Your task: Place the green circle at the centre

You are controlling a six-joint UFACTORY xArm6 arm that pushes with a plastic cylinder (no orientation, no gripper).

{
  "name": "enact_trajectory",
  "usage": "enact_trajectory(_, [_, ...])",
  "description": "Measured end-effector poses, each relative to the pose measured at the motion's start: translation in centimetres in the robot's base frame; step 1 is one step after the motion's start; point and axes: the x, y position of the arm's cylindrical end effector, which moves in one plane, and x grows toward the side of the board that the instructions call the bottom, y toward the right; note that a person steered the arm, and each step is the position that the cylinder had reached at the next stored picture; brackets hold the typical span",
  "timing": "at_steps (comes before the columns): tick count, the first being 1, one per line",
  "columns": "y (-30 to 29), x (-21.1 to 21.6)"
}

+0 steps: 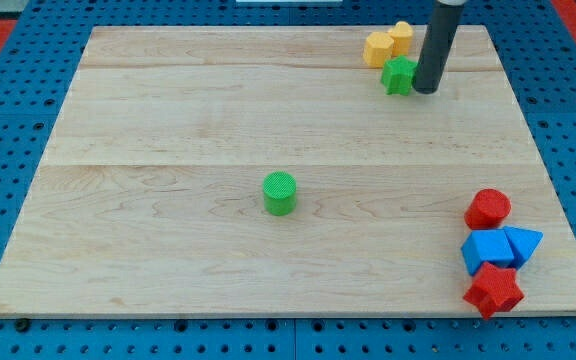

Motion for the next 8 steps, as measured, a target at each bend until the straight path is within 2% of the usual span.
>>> enact_trajectory(1, [-4.9, 0.0])
enact_trajectory(3, [-4.3, -4.9])
enact_trajectory(4, [-4.4, -4.5])
enact_trajectory(6, [-13.0, 10.8])
enact_trajectory(7, [-12.8, 17.9])
enact_trajectory(8, [-18.3, 18.5])
